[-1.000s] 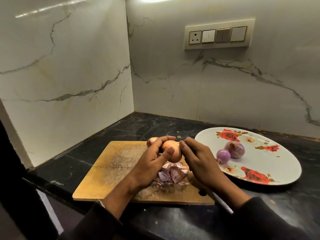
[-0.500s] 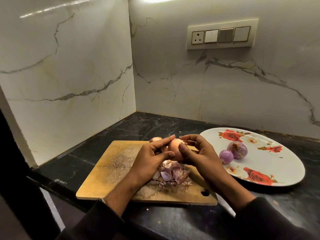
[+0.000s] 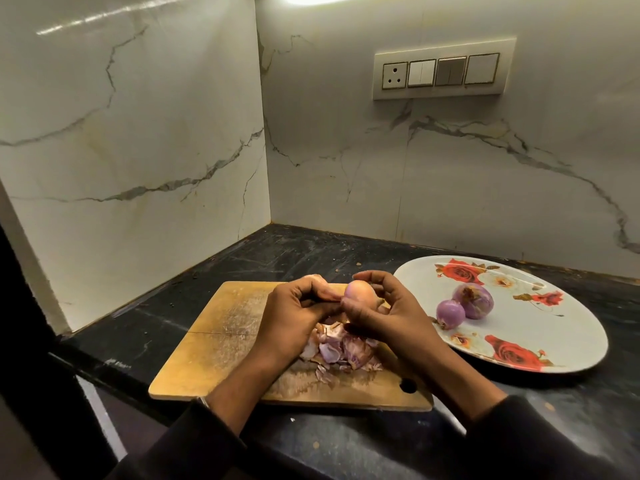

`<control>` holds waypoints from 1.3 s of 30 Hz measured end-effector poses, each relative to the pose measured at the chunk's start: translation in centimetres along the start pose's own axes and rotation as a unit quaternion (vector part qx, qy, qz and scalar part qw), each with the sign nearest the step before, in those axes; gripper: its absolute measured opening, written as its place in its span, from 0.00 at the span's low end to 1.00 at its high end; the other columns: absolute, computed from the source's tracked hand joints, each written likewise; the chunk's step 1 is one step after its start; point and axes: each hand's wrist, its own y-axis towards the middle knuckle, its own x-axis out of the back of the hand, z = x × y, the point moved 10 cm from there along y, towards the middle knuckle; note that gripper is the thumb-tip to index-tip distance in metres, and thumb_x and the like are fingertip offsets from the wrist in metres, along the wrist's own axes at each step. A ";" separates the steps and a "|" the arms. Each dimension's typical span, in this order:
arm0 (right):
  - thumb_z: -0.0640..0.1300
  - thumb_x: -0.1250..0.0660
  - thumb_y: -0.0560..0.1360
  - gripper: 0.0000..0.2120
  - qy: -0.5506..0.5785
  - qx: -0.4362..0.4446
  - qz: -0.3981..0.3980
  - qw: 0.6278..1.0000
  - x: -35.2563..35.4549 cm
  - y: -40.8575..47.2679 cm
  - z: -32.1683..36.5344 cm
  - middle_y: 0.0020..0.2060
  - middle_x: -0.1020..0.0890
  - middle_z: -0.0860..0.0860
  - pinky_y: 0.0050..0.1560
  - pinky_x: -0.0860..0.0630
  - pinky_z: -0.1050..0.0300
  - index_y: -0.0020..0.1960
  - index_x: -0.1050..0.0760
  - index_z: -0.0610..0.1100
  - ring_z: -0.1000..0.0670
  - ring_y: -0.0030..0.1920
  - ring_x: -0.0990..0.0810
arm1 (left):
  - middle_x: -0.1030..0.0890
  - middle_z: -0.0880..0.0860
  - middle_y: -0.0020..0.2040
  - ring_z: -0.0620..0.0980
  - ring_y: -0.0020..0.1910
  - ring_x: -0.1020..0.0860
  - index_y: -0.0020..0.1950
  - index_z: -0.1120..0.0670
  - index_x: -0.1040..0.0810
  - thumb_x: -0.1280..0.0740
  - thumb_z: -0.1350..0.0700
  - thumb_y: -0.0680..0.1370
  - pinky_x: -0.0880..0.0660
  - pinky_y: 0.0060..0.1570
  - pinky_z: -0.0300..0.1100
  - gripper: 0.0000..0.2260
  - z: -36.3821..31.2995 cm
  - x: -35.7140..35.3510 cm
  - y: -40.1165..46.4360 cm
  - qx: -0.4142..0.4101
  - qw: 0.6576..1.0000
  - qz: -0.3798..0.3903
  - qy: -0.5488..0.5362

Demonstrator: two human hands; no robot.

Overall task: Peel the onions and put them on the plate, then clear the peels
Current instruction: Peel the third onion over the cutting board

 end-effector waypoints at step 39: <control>0.62 0.34 0.73 0.27 0.047 -0.044 -0.021 0.998 0.4 0.7 -2.1 0.58 0.19 0.42 0.55 0.17 0.45 0.66 0.27 0.49 0.44 0.55 0.15 | 0.23 0.45 0.43 0.43 0.39 0.25 0.46 0.48 0.28 0.40 0.52 0.84 0.28 0.34 0.39 0.07 -0.7 -3.1 -1.1 -0.107 0.909 0.068 0.396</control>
